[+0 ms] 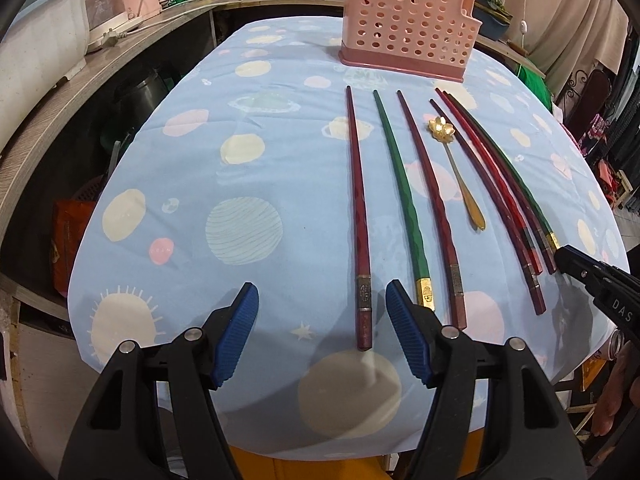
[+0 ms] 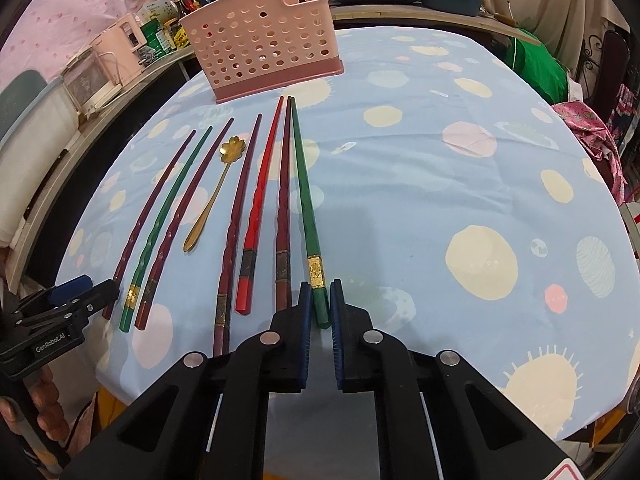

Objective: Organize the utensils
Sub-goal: 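Grasp the dark red chopstick with the left tool while the right tool grasps the green chopstick, then lift both chopsticks and lower them into the pink holder with both tools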

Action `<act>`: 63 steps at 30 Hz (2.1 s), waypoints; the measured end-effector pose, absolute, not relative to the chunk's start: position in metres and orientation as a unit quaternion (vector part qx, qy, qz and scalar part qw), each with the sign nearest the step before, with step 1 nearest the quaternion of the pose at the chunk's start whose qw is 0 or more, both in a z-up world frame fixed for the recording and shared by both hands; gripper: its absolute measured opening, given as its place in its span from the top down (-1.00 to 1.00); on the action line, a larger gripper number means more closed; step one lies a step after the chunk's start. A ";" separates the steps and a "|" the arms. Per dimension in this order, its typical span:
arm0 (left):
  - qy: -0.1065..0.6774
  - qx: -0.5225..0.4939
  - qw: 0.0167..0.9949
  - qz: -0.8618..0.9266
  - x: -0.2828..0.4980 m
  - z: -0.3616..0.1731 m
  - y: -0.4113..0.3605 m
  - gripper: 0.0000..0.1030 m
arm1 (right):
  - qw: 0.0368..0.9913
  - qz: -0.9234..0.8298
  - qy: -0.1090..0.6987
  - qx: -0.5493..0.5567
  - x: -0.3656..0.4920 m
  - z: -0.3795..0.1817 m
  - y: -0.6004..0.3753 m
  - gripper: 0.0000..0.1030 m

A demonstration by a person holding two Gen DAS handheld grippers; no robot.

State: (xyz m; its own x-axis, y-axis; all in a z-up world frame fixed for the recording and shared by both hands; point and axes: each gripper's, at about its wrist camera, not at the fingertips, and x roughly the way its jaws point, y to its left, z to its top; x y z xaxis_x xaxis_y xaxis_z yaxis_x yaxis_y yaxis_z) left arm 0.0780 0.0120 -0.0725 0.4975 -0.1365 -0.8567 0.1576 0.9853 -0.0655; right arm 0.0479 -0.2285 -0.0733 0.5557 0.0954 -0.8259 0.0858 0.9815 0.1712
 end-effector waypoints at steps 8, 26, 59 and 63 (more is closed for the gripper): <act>0.487 0.025 0.869 -0.079 0.076 -0.075 0.011 -0.05 | 0.877 0.005 0.469 0.099 0.047 -0.074 -0.229 0.83; 0.495 -0.005 0.863 -0.104 0.077 -0.071 0.017 0.85 | 0.878 0.008 0.467 0.103 0.045 -0.070 -0.230 0.86; 0.358 -0.037 0.929 -0.092 0.118 0.078 0.034 0.86 | 0.944 0.004 0.304 0.132 0.071 0.079 -0.274 0.87; 0.336 -0.036 0.937 -0.088 0.130 0.096 0.032 0.86 | 0.948 0.003 0.291 0.130 0.083 0.092 -0.278 0.87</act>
